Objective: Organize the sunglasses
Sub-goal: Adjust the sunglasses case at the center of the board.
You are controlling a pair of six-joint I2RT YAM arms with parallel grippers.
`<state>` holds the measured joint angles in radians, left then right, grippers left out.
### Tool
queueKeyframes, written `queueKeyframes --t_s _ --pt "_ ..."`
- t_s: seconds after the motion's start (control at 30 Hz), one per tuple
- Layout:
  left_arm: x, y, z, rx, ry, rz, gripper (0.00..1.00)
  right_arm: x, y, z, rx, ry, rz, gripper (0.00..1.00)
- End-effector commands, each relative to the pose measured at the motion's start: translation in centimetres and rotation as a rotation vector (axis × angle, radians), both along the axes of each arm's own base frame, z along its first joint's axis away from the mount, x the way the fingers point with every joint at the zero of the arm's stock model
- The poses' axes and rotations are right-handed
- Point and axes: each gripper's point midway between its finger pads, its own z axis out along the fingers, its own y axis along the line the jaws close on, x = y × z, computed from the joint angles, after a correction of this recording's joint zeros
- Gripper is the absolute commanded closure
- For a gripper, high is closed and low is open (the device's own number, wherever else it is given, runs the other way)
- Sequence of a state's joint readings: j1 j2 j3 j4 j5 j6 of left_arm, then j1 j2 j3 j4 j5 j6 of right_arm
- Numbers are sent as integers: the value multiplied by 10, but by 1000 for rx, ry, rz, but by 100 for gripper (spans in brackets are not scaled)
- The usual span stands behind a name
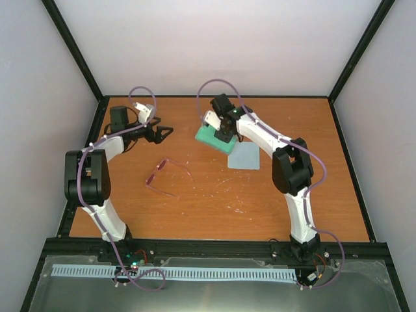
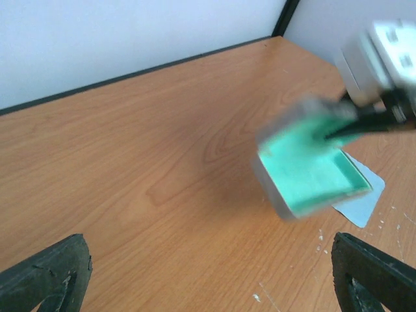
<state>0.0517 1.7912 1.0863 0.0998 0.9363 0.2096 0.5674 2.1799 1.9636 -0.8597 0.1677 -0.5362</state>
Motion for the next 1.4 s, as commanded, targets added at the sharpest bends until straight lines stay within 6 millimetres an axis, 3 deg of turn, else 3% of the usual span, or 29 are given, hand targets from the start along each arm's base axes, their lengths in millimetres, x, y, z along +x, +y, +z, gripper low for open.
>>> queueKeyframes --t_s 0.0,0.17,0.33,0.57,0.77,0.87,0.97,1.3,1.37 --pt "9 17 48 -29 -79 30 0 -2 32 28 -77 -229 400 97" --pt "12 48 54 -27 -88 87 1 0 48 15 -142 -211 526 97" --pt "11 66 51 -5 -93 120 0 5 75 1 -168 -259 642 97" --pt "5 71 46 2 -87 130 1 1 91 -29 -139 -190 694 93" --pt "5 70 45 -5 -84 130 1 -4 89 -49 -127 -139 669 87" --pt "5 71 45 -6 -84 130 1 -2 90 -51 -119 -139 645 69" --pt "4 71 44 -5 -85 128 1 -2 91 -51 -114 -141 629 61" --pt "3 70 45 -6 -91 122 1 8 95 -31 -69 -185 563 48" --pt "3 69 45 -8 -94 119 1 10 97 -22 -53 -201 542 39"
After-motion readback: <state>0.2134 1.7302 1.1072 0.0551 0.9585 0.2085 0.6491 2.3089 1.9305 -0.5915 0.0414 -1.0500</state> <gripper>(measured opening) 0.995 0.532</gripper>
